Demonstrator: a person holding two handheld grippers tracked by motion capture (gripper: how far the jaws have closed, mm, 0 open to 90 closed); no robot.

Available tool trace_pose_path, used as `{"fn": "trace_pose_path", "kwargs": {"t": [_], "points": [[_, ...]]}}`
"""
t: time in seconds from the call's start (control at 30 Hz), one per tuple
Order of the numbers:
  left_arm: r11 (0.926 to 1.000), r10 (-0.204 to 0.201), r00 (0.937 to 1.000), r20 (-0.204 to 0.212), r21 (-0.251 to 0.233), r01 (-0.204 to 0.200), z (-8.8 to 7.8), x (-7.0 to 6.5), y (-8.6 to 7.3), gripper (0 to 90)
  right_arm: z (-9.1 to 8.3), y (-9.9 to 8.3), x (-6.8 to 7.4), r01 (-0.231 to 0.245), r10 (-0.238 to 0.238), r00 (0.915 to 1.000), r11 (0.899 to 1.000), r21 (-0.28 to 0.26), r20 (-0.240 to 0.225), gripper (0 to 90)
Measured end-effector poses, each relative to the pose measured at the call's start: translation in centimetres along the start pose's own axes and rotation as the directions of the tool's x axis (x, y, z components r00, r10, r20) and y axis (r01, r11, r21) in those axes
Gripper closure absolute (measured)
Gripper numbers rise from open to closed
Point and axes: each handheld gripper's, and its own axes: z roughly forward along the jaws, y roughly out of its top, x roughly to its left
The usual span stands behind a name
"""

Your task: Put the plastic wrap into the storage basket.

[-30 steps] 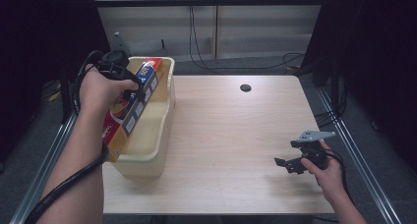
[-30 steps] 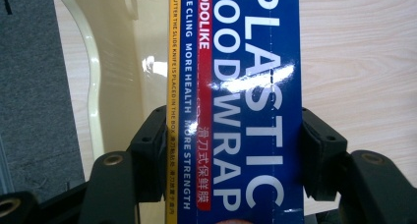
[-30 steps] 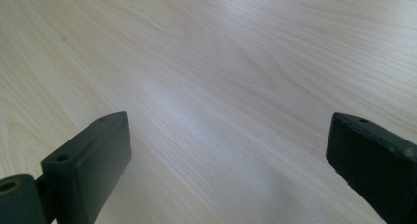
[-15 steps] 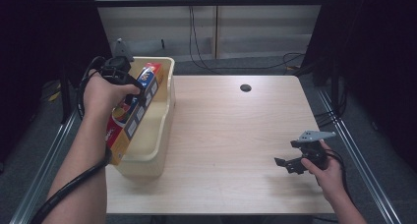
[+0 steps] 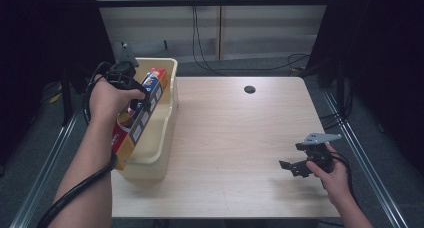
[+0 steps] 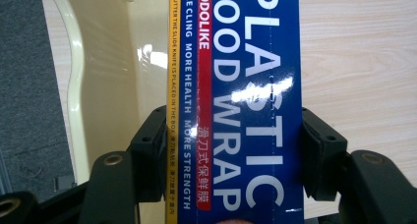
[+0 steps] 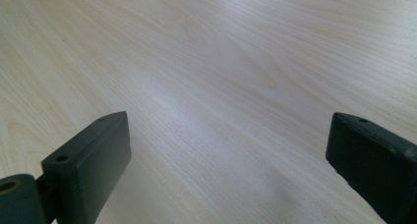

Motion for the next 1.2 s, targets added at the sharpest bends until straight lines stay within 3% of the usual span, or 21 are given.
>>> {"fn": "trace_pose_path", "kwargs": {"t": [0.53, 1.2], "points": [[0.9995, -0.004, 1.0, 0.007, 0.031, 0.004, 1.6, 0.1, -0.2, 40.5, 0.0, 0.0, 0.1, -0.001, 0.001, 1.0, 1.0, 0.001, -0.003, 3.0], [0.998, -0.039, 0.9991, 0.016, 0.05, 0.038, 3.3, 0.6, -0.7, 40.5, 0.0, 0.0, 0.1, 0.002, -0.002, 1.0, 1.0, 0.003, -0.001, 3.0]]}}
